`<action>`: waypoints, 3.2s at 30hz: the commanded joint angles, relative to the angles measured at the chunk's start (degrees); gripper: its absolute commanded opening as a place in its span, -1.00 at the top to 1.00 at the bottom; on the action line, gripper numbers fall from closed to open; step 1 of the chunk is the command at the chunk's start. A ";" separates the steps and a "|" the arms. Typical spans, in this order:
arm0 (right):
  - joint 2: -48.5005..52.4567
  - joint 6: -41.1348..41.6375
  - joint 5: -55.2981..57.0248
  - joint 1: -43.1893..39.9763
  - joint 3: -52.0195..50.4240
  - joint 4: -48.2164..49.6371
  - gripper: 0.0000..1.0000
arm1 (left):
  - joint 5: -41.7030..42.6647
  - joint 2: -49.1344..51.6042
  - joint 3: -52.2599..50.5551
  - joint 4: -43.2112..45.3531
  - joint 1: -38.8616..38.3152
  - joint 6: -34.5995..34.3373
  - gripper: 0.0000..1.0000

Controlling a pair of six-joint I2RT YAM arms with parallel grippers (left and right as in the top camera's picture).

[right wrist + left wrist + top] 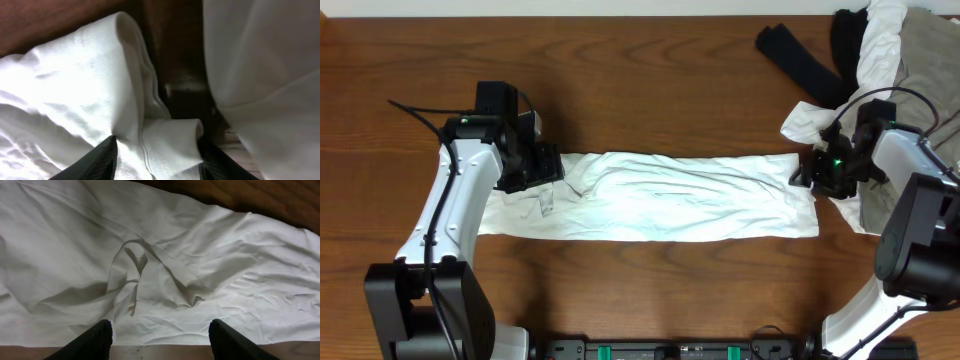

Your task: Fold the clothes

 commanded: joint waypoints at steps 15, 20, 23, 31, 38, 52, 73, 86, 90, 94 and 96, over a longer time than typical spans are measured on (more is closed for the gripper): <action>5.90 0.20 2.67 1.33 -6.69 -0.04 0.45 | -0.74 0.70 -1.05 -0.15 0.00 -0.09 -0.29; 5.90 0.22 2.32 1.33 -6.69 0.22 0.66 | -0.74 0.70 -1.05 -0.15 0.00 -0.09 -0.31; 5.90 0.17 1.73 1.33 -6.69 0.20 0.79 | -0.74 0.70 -1.05 -0.15 0.00 -0.09 -0.29; 4.37 0.22 -2.19 1.31 -4.74 0.85 0.98 | -0.74 0.70 -1.05 -0.17 0.00 -0.09 -0.30; -4.07 3.28 5.14 1.31 2.47 -5.97 0.98 | -0.74 0.63 -1.03 -0.79 0.00 -0.09 -0.29; -8.83 6.73 16.48 -1.18 12.83 -17.70 0.98 | -0.74 -5.60 -0.11 -1.31 2.62 -0.09 -0.39; -8.63 27.15 14.80 29.29 17.59 -22.29 0.98 | -0.72 -5.57 -0.11 -2.58 3.37 -0.11 -0.39; -5.05 35.60 14.60 43.39 17.59 -12.02 0.97 | -0.72 -5.57 -0.17 -3.80 3.39 -0.09 -0.39; -4.72 36.26 14.62 45.99 17.59 -9.22 0.97 | -0.72 -5.57 -0.17 -3.82 3.37 -0.09 -0.39; -4.15 36.26 14.58 46.86 17.59 -8.44 0.97 | -0.72 -5.57 -0.17 -3.89 3.37 -0.09 -0.39; -3.63 36.26 14.32 47.34 17.59 -8.33 0.98 | -0.72 -5.57 -0.17 -4.02 3.39 -0.09 -0.39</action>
